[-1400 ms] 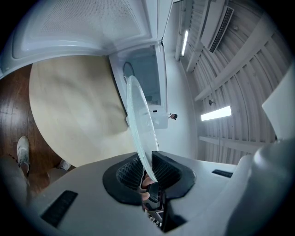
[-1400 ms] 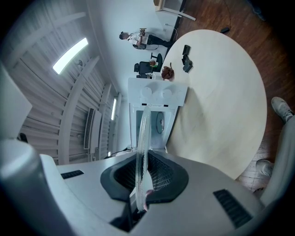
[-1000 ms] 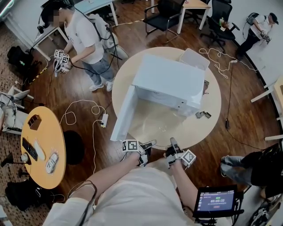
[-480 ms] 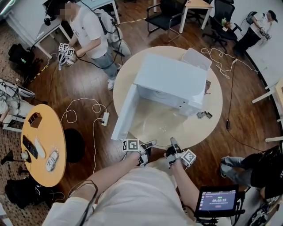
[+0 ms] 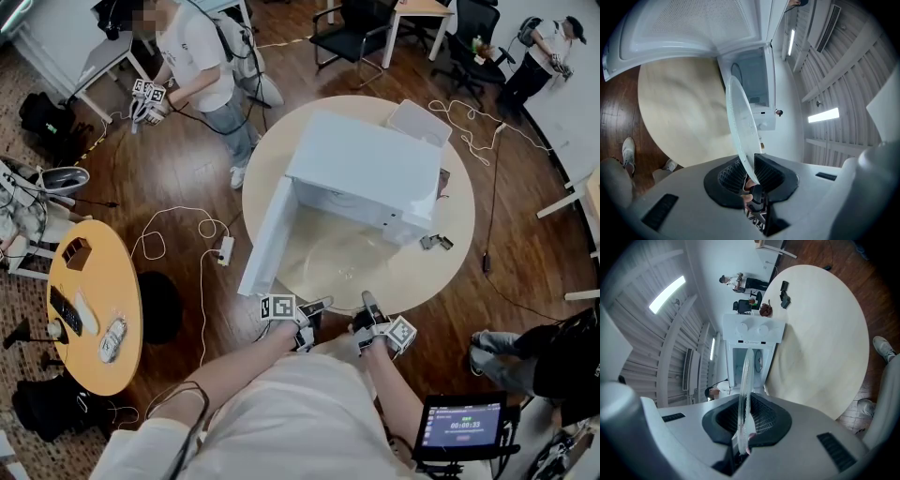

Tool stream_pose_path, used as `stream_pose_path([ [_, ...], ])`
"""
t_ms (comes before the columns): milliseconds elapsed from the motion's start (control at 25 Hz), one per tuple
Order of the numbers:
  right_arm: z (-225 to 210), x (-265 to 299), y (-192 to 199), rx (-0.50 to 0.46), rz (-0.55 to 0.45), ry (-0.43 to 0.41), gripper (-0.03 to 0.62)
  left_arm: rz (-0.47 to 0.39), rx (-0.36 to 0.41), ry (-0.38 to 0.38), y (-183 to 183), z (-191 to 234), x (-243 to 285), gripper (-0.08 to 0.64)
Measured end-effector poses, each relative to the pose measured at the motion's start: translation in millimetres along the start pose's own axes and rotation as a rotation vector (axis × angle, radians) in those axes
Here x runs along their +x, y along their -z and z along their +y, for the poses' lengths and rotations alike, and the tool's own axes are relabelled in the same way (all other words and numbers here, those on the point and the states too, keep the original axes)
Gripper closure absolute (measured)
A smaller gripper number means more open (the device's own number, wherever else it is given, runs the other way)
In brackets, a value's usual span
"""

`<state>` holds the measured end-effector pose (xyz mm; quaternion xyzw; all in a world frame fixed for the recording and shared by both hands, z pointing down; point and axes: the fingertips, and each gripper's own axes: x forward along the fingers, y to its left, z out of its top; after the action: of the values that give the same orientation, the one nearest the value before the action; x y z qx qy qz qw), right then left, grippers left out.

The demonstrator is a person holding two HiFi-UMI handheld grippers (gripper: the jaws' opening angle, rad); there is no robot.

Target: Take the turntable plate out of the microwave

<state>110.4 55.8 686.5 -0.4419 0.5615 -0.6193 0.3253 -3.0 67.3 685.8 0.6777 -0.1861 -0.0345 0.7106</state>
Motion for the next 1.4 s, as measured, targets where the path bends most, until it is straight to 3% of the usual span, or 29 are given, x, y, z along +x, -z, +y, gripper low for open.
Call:
stream_pose_path([
  [1400,-15,2,4,0.008,0.021,0.027,0.563,-0.002,-0.014,-0.023,2,14,-1,0.512],
])
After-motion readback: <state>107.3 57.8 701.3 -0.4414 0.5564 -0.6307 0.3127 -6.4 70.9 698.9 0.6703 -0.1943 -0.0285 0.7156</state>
